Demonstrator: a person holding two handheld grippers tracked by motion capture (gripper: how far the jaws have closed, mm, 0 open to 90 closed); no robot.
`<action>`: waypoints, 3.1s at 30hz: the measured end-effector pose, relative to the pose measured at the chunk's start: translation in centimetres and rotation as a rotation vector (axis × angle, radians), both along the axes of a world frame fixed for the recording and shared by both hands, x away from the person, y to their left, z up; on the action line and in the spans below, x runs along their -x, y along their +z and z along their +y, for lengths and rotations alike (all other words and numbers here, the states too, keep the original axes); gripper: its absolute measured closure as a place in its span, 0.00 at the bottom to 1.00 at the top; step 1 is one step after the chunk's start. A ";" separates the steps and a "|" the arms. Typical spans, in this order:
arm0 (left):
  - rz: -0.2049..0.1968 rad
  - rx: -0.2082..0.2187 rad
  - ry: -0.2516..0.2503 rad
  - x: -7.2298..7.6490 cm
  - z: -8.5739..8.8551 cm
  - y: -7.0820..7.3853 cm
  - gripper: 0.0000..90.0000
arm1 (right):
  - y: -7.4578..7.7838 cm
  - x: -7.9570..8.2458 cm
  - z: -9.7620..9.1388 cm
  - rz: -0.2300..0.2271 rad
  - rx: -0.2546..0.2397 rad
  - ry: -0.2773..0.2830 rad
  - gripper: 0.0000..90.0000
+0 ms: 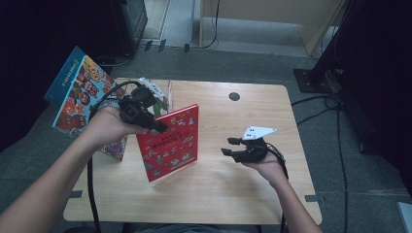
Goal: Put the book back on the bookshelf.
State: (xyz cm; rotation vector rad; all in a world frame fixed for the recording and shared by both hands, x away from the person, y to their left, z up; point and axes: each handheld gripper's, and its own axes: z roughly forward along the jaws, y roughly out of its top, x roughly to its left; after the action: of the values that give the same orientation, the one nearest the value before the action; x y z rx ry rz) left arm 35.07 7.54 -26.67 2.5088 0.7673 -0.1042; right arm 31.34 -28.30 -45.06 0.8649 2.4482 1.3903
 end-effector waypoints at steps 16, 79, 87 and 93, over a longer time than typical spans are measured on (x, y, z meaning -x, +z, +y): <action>0.036 0.045 0.191 1.3 6.9 0.3 0.89 | -3.0 -2.0 0.7 0.046 0.090 -0.038 0.49; -0.004 0.084 0.787 -7.9 14.3 -1.4 0.88 | -6.2 -2.2 2.2 0.047 0.113 0.003 0.49; -0.010 0.112 0.794 -9.1 13.8 -2.1 0.88 | -6.6 -1.8 2.7 0.046 0.129 0.000 0.50; -0.007 0.102 0.776 -9.5 13.7 -2.1 0.88 | -6.9 -1.4 2.3 0.045 0.143 -0.006 0.50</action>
State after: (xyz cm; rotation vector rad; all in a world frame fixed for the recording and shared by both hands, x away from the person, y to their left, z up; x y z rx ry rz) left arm 44.56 21.20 -28.80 1.9527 1.6153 0.1323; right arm 32.71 -25.96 -51.98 0.8786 2.5397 1.1895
